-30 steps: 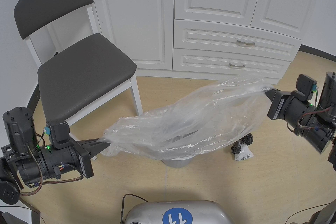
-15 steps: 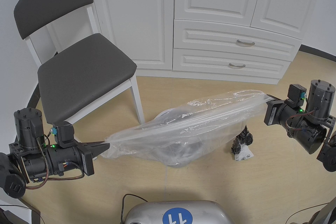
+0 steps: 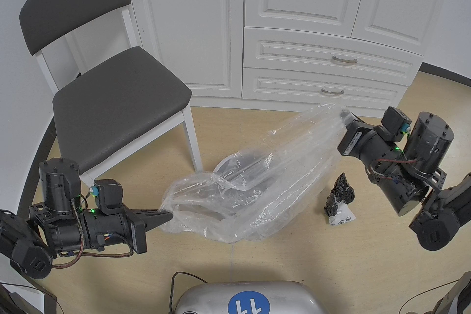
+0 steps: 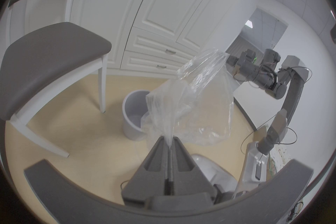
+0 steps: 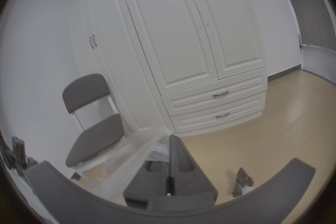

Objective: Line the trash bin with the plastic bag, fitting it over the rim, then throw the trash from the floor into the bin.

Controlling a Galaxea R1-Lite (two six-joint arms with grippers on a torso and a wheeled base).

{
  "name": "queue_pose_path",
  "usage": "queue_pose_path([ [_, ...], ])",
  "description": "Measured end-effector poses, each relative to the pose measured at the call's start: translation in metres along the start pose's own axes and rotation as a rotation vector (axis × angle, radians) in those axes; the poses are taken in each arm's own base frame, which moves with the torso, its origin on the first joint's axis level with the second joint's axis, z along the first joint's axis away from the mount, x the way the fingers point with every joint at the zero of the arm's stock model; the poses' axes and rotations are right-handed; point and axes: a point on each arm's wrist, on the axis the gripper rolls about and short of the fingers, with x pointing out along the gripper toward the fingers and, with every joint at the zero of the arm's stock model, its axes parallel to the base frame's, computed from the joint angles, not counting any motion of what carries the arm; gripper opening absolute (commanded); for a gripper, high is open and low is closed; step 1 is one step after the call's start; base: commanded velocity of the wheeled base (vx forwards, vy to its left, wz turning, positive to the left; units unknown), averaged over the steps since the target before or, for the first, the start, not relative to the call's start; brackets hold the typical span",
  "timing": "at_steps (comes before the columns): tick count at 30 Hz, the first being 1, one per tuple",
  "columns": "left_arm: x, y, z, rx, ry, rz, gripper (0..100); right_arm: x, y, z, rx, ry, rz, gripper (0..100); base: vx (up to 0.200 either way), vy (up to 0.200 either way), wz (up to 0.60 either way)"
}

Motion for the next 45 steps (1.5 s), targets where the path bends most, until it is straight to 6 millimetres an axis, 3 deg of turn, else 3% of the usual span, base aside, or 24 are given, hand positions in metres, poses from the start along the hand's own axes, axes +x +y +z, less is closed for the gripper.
queue_pose_path([
  [7, 0.021, 0.005, 0.001, -0.009, -0.124, -0.037, 0, 0.018, 0.014, -0.018, 0.099, -0.078, 0.046, 0, 0.000, 0.000, 0.00],
  [8, 0.024, 0.005, -0.001, -0.012, -0.130, -0.038, 100, 0.020, 0.015, -0.020, 0.106, -0.086, 0.052, 0, 0.000, 0.000, 0.00],
  [17, 0.042, 0.014, -0.024, -0.008, -0.179, -0.035, 100, 0.031, 0.023, -0.036, 0.136, -0.096, 0.065, 0, 0.000, 0.000, 0.00],
  [25, 0.040, 0.019, -0.051, 0.016, -0.076, -0.006, 100, 0.026, 0.037, -0.033, 0.166, -0.114, 0.069, 0, 0.000, 0.000, 0.00],
  [30, 0.049, 0.025, -0.060, 0.002, -0.037, 0.012, 100, 0.019, 0.050, -0.027, 0.189, -0.132, 0.079, 0, 0.000, 0.000, 0.00],
  [45, 0.078, 0.075, -0.066, -0.101, -0.060, 0.176, 100, 0.008, 0.060, -0.012, 0.215, -0.162, 0.117, 0, 0.000, 0.000, 0.00],
])
